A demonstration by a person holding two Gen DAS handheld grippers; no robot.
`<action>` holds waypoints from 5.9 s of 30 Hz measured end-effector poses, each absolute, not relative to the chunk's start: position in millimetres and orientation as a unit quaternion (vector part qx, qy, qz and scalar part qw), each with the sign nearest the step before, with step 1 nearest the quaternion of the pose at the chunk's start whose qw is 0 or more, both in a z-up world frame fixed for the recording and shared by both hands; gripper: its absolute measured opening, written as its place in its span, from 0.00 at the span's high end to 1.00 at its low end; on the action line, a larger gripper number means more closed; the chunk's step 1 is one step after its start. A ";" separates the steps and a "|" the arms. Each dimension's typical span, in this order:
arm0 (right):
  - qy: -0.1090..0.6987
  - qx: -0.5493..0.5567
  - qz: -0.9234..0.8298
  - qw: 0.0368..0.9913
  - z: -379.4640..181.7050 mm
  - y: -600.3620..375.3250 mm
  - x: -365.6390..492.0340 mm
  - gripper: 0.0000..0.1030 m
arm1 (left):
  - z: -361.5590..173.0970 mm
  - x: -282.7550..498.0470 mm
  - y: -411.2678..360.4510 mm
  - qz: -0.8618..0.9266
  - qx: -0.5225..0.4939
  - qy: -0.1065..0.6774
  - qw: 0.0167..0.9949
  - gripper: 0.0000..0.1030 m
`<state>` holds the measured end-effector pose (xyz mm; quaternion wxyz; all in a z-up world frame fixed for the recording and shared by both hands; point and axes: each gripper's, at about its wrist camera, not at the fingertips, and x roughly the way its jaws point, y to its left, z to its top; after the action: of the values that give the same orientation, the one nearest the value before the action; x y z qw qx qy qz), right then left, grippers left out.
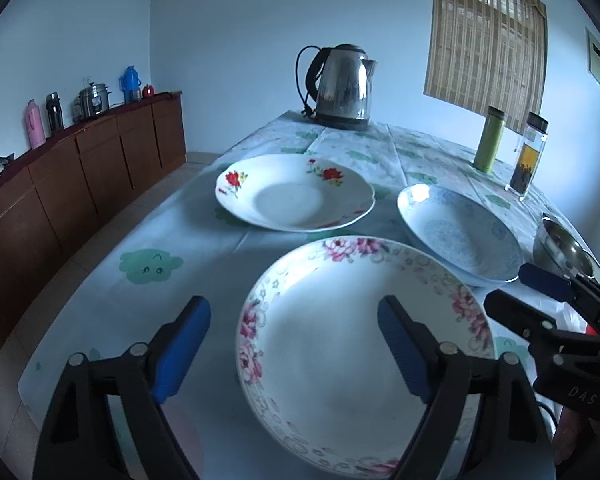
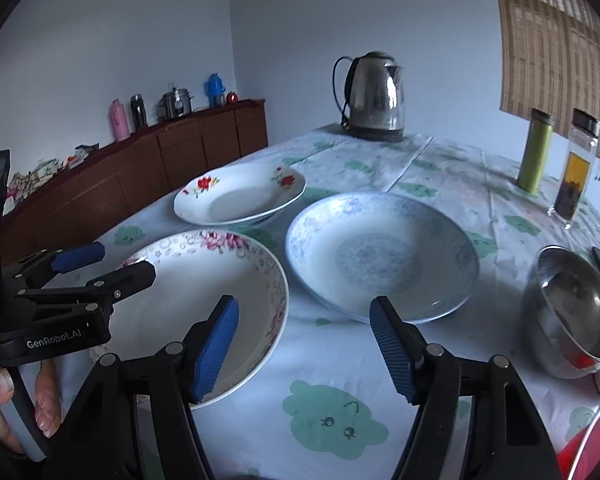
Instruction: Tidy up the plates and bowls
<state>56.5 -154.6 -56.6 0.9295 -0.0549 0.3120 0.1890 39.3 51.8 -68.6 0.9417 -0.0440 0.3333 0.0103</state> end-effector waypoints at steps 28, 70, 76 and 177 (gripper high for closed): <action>0.394 -0.088 0.235 0.884 -84.5 -129.4 80.3 0.76 | -87.1 58.8 61.3 0.005 -0.055 0.389 0.920 0.59; 0.346 -0.055 0.255 0.901 -68.0 -141.4 71.1 0.76 | -59.0 52.0 40.9 0.052 0.009 0.311 0.949 0.63; 0.337 -0.051 0.257 0.904 -56.8 -147.3 79.4 0.76 | -55.0 56.6 35.9 0.047 0.007 0.310 0.950 0.63; 0.331 -0.003 0.060 0.942 -52.6 -234.6 161.4 0.77 | -54.1 183.4 -63.1 -0.081 0.035 0.326 0.941 0.63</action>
<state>161.4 -234.6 -52.6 0.9419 -0.0029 0.3306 0.0599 183.4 -63.1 -54.1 0.9411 0.0354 0.3264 -0.0808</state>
